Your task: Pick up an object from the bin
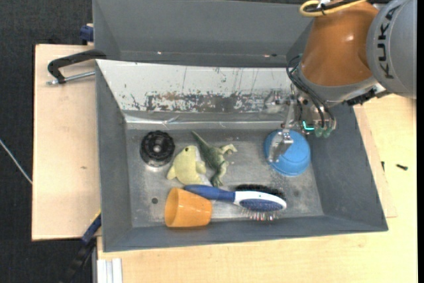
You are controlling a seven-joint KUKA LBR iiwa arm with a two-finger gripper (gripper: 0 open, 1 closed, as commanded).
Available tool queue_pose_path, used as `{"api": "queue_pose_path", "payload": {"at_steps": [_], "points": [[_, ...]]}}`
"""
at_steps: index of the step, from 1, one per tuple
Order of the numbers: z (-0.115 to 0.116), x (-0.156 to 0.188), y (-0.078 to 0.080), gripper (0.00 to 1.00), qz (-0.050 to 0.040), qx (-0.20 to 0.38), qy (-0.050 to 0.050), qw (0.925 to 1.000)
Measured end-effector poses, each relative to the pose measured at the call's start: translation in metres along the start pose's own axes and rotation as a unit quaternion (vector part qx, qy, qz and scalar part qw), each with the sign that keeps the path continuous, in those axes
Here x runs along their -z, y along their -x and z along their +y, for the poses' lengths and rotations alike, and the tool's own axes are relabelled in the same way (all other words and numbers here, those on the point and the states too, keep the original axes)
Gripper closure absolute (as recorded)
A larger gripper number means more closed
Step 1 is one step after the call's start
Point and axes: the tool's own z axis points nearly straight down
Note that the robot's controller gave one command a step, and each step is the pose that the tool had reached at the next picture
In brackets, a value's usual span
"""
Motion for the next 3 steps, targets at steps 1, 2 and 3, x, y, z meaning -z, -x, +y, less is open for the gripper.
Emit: {"api": "queue_pose_path", "payload": {"at_steps": [1,2,3], "points": [[-0.067,-0.1,-0.018,0.0,-0.006,-0.032,0.001,0.9995],[-0.064,-0.097,-0.016,1.0,-0.0067,-0.028,0.0,0.9996],[-0.108,0.065,-0.036,1.0,-0.0106,0.001,-0.003,0.9999]]}}
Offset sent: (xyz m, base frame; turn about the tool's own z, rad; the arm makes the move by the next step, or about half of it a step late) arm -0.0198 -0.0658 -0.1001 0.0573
